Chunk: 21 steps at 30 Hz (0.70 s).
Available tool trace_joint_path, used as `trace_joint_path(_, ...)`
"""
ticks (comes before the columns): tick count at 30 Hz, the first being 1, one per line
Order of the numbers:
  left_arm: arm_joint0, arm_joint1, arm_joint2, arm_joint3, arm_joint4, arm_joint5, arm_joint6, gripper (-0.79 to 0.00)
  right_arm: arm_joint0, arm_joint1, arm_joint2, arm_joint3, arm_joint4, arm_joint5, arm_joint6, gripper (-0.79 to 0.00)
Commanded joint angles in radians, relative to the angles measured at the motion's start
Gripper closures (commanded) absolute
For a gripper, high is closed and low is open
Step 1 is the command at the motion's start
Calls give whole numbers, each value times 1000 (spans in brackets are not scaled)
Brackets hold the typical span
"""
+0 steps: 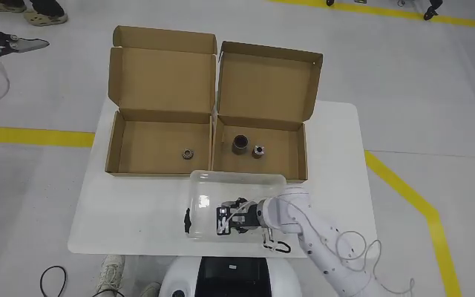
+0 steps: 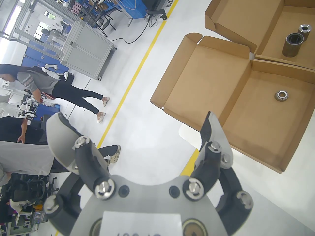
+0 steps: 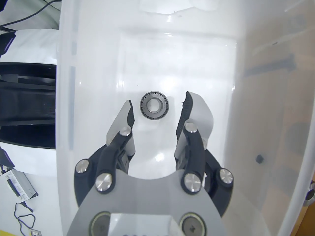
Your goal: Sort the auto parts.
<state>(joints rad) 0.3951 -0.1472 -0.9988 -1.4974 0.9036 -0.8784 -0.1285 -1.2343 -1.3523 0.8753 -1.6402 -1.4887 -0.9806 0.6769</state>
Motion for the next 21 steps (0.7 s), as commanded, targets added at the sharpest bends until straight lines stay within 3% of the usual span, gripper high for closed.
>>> trace_joint_path(1,0,0,0,0,0,0,0,-785,6,0,-11,8,-11,14,-6,-376)
trace_joint_path(21,0,0,0,0,0,0,0,-785,80,-5,-103,96,-26,63,-6,-376)
